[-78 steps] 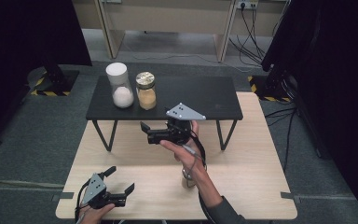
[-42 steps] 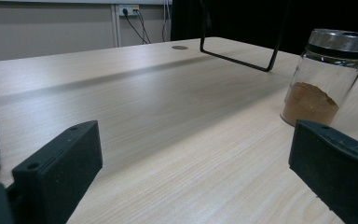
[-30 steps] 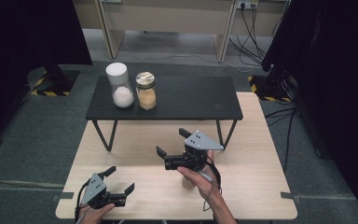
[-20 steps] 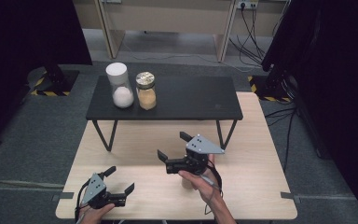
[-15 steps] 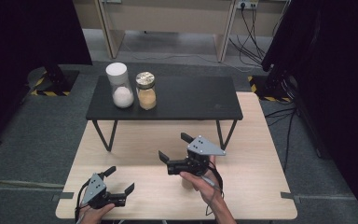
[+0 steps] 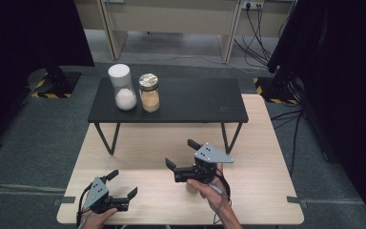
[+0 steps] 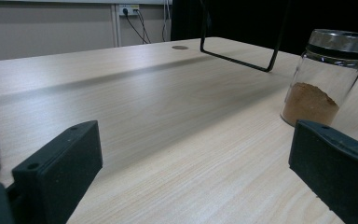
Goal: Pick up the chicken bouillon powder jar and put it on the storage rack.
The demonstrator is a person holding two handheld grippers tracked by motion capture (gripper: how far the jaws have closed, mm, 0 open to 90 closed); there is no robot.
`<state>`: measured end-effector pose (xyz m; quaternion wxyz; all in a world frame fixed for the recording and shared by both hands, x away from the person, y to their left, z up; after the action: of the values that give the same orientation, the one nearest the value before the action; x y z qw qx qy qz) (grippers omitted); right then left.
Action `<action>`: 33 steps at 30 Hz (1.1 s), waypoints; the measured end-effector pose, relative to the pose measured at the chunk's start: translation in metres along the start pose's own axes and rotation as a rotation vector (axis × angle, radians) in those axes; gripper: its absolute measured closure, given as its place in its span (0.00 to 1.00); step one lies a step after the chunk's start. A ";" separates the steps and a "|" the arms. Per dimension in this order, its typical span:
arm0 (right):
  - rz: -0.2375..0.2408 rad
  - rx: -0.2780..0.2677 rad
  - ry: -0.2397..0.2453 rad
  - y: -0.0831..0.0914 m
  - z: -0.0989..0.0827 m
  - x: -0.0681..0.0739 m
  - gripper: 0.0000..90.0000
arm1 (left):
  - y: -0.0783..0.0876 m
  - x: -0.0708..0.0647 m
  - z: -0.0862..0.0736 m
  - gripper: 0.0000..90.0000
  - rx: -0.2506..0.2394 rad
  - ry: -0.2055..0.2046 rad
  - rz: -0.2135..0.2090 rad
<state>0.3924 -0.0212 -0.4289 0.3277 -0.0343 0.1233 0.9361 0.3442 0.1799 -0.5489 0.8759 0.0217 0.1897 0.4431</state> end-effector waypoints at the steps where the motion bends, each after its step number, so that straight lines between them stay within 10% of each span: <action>1: 0.000 0.000 0.001 0.001 -0.001 0.000 0.02 | 0.000 0.000 0.000 0.02 0.000 0.000 0.000; 33: -0.032 0.022 0.000 0.023 -0.031 -0.002 0.02 | 0.000 0.000 0.000 0.02 0.002 -0.003 -0.001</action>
<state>0.3791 -0.0483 -0.4541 0.3431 -0.0329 0.1329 0.9293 0.3440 0.1797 -0.5490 0.8764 0.0230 0.1888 0.4425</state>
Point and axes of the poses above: each handheld gripper's, and its own axes: y roughly backward along the jaws, z roughly out of its top, x roughly to its left, the point moved 9 cm from there along -y, roughly forward along the jaws, and after that the axes turned 15 degrees about y, right-handed, at the moved point
